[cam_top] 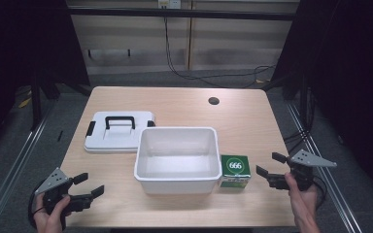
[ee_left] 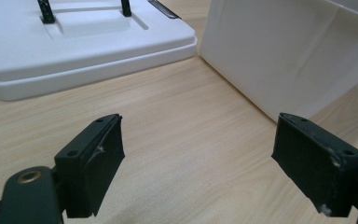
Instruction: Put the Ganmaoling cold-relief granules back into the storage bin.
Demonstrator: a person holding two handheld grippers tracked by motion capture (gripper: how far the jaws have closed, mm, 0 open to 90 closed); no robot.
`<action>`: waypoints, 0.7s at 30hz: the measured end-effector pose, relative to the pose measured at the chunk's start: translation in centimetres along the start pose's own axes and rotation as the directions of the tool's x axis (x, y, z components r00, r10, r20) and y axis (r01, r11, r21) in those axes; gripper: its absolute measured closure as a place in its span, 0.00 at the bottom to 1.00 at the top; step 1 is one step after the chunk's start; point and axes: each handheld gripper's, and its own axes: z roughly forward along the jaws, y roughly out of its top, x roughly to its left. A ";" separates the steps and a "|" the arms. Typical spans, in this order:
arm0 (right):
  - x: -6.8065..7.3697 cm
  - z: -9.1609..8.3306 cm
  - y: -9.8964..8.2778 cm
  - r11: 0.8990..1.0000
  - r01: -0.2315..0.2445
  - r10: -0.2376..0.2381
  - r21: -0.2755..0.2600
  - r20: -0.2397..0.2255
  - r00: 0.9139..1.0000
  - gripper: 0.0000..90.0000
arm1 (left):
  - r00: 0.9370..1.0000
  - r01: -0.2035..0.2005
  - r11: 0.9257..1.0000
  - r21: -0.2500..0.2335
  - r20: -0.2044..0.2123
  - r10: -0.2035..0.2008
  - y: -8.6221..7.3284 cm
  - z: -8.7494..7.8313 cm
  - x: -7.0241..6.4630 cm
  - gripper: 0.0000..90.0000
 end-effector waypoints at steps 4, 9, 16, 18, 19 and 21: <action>-0.2 0.1 0.0 0.999 0.032 -0.032 0.018 -0.015 0.999 0.15 | 1.000 0.013 1.000 0.008 0.001 -0.013 -0.2 0.0 0.1 0.18; -0.2 0.1 0.0 0.997 0.050 -0.046 0.057 -0.072 0.996 0.16 | 1.000 0.017 1.000 0.000 -0.002 -0.017 -0.2 -0.1 0.1 0.18; -0.2 0.0 0.5 0.991 0.042 -0.029 0.124 -0.108 0.994 0.15 | 1.000 0.000 1.000 0.002 0.007 0.000 -0.1 -0.1 0.0 0.18; -0.2 0.1 0.8 0.987 0.053 -0.037 0.151 -0.110 0.993 0.15 | 1.000 0.001 1.000 0.000 0.009 -0.001 -0.1 -0.1 -0.1 0.18; -0.1 0.1 1.0 0.987 0.058 -0.042 0.150 -0.109 0.993 0.15 | 1.000 0.002 1.000 0.003 0.011 -0.002 -0.2 -0.1 -0.1 0.18; 0.2 0.2 1.2 0.980 0.084 -0.068 0.178 -0.095 0.993 0.15 | 1.000 0.006 1.000 0.000 0.003 -0.006 -0.2 -0.1 -0.1 0.18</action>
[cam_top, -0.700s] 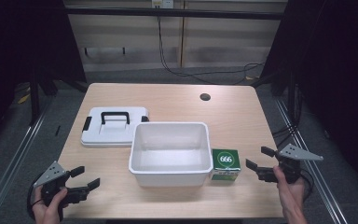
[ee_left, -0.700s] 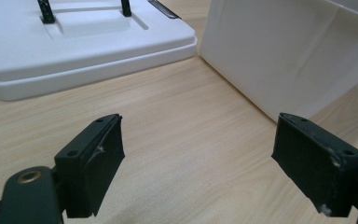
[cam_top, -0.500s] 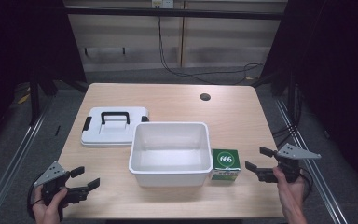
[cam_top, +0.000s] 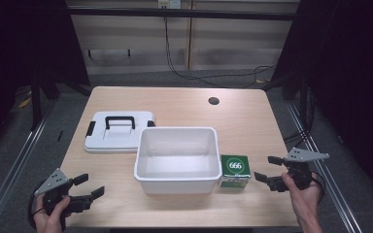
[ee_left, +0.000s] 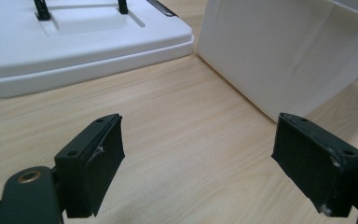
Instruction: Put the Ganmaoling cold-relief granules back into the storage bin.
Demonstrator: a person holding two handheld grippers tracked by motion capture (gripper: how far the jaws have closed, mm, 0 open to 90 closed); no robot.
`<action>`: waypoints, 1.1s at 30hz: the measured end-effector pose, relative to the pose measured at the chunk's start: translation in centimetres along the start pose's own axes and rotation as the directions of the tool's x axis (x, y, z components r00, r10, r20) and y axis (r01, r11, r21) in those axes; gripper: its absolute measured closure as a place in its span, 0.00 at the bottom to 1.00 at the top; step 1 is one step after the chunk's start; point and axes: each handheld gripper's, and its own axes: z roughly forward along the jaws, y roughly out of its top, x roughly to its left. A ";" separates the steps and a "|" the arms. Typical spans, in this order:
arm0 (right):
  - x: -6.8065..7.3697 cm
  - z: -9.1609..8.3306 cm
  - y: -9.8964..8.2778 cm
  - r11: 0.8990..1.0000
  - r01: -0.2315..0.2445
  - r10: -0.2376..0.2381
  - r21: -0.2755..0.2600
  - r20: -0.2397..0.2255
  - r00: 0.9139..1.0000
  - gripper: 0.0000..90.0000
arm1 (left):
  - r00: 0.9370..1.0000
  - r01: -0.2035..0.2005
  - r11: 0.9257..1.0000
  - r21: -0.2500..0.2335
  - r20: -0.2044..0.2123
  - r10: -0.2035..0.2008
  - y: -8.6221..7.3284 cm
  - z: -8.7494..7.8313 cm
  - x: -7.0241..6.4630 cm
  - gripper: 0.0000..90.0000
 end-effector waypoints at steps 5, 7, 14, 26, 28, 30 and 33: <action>0.9 0.5 1.0 0.990 0.125 -0.122 0.064 -0.048 0.991 0.19 | 1.000 0.015 1.000 -0.010 0.001 -0.015 0.0 0.0 0.1 0.18; 1.1 0.4 1.6 0.985 0.162 -0.160 0.056 -0.042 0.986 0.18 | 1.000 0.008 1.000 -0.006 -0.003 -0.008 0.0 0.0 0.0 0.18; 1.3 0.1 3.4 0.968 0.237 -0.232 0.078 -0.064 0.971 0.15 | 1.000 0.003 1.000 0.001 -0.016 -0.003 -0.1 0.0 -0.1 0.18; 1.5 1.0 7.8 0.954 0.270 -0.261 0.133 -0.078 0.962 0.15 | 1.000 0.010 1.000 -0.006 0.001 -0.010 0.0 0.0 -0.1 0.18; 1.4 1.5 8.2 0.947 0.279 -0.269 0.160 -0.087 0.959 0.15 | 1.000 0.009 1.000 -0.004 0.002 -0.009 0.0 0.0 -0.1 0.18; 1.4 1.9 8.6 0.940 0.299 -0.285 0.167 -0.103 0.953 0.15 | 1.000 0.002 1.000 -0.001 0.006 -0.002 0.0 -0.1 -0.1 0.18; 1.7 2.4 9.1 0.907 0.367 -0.339 0.204 -0.159 0.927 0.16 | 1.000 0.001 1.000 -0.001 0.008 -0.001 0.1 -0.1 -0.2 0.18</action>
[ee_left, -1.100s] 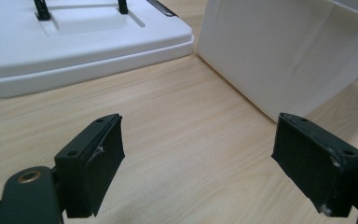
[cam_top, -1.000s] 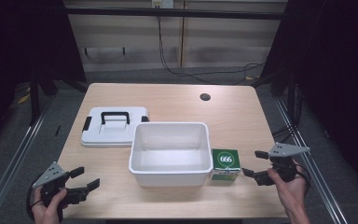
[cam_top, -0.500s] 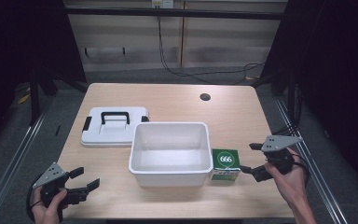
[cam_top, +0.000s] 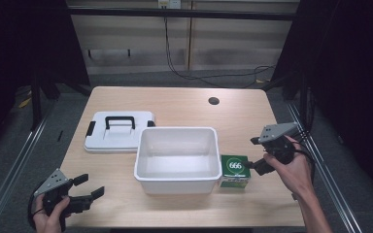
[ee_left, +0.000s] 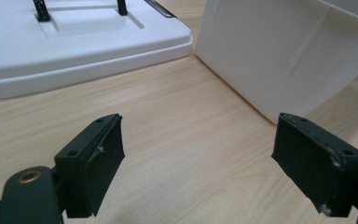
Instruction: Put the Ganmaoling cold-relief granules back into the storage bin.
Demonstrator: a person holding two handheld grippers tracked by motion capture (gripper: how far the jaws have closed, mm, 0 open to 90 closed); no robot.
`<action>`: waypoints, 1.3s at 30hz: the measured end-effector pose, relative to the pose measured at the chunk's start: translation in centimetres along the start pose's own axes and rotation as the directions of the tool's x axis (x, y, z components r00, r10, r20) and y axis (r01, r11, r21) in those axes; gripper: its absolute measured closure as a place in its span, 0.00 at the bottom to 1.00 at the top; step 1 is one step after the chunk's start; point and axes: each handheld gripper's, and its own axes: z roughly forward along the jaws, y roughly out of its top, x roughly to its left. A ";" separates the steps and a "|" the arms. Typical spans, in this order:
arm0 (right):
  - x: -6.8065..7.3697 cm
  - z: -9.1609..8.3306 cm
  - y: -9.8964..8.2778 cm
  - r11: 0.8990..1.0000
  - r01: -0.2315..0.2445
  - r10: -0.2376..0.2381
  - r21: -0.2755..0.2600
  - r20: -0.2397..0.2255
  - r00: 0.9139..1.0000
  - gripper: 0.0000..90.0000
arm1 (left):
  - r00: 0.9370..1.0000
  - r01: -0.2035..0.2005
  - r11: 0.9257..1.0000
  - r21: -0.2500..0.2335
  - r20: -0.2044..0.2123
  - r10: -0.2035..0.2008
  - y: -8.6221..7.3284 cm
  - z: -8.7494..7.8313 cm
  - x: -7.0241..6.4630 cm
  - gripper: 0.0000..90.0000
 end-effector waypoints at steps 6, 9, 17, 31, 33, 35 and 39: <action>0.5 0.9 1.8 0.991 0.094 -0.087 0.090 -0.079 0.993 0.15 | 1.000 0.001 1.000 0.002 0.006 -0.001 0.0 0.0 0.0 0.18; 0.5 1.5 2.4 0.983 0.140 -0.131 0.121 -0.080 0.988 0.15 | 1.000 -0.002 1.000 0.001 0.002 0.002 0.0 0.0 0.0 0.18; 0.1 3.0 3.2 0.950 0.222 -0.193 0.219 -0.143 0.971 0.14 | 1.000 -0.004 1.000 -0.003 -0.006 0.004 0.0 -0.1 0.1 0.18; -0.2 4.8 3.3 0.900 0.278 -0.204 0.336 -0.237 0.950 0.09 | 1.000 0.001 1.000 -0.003 -0.005 -0.001 0.0 -0.1 0.1 0.18; -0.3 5.0 3.3 0.896 0.275 -0.194 0.349 -0.250 0.949 0.09 | 1.000 0.001 1.000 -0.003 -0.005 -0.001 -0.1 -0.1 0.1 0.18; -0.2 5.1 3.3 0.889 0.275 -0.191 0.367 -0.251 0.949 0.09 | 1.000 0.002 1.000 -0.003 -0.005 -0.002 -0.1 -0.1 0.1 0.18; -0.1 5.9 3.2 0.858 0.308 -0.208 0.411 -0.270 0.940 0.09 | 1.000 0.000 1.000 -0.002 -0.003 0.000 0.0 -0.1 0.1 0.18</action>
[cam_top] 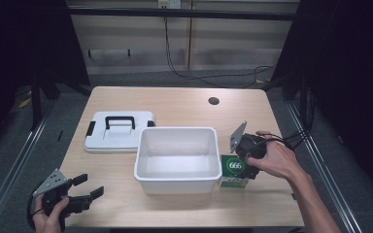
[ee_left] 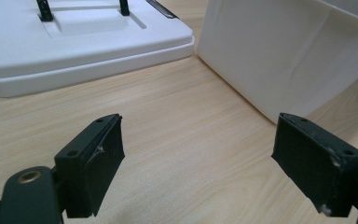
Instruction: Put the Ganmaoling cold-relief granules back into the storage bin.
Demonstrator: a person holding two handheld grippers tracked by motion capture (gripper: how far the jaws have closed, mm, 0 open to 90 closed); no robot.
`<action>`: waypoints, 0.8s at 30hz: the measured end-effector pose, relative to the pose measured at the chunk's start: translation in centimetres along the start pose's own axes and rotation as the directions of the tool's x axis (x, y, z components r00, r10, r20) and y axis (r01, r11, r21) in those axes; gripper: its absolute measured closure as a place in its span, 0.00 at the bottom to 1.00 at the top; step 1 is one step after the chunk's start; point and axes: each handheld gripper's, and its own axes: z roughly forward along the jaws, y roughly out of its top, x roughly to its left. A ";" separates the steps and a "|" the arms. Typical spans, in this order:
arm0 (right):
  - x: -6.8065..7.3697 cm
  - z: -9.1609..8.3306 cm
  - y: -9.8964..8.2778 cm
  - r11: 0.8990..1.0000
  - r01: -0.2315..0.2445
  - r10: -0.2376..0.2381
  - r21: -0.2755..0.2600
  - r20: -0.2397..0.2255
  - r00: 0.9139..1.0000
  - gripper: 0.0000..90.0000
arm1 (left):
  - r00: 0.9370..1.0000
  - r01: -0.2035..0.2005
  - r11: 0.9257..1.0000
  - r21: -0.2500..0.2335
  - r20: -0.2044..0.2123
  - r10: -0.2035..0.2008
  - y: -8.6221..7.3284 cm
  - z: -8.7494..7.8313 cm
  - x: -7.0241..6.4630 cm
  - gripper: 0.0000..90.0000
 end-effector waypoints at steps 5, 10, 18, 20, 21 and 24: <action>-0.2 0.8 0.2 0.998 0.010 -0.011 0.067 0.012 1.000 0.10 | 1.000 -0.001 1.000 -0.003 0.004 0.001 0.0 0.0 0.0 0.18; -0.3 1.5 0.4 0.995 0.029 -0.030 0.096 0.004 1.000 0.10 | 1.000 -0.002 1.000 -0.002 0.004 0.002 0.0 0.0 0.0 0.18; -0.5 2.4 0.9 0.991 0.066 -0.064 0.115 -0.026 0.998 0.13 | 1.000 -0.003 1.000 -0.004 0.005 0.003 0.0 0.0 0.0 0.18; -0.6 2.8 1.1 0.991 0.067 -0.064 0.120 -0.033 0.997 0.13 | 1.000 -0.001 1.000 -0.004 0.005 0.001 0.0 0.0 0.0 0.18; -0.6 2.8 1.1 0.991 0.067 -0.064 0.120 -0.033 0.997 0.13 | 1.000 -0.001 1.000 -0.004 0.005 0.001 0.0 0.0 0.0 0.18; -0.6 3.1 1.2 0.990 0.061 -0.056 0.130 -0.036 0.998 0.13 | 1.000 -0.004 1.000 -0.001 0.009 0.004 0.0 0.1 -0.1 0.18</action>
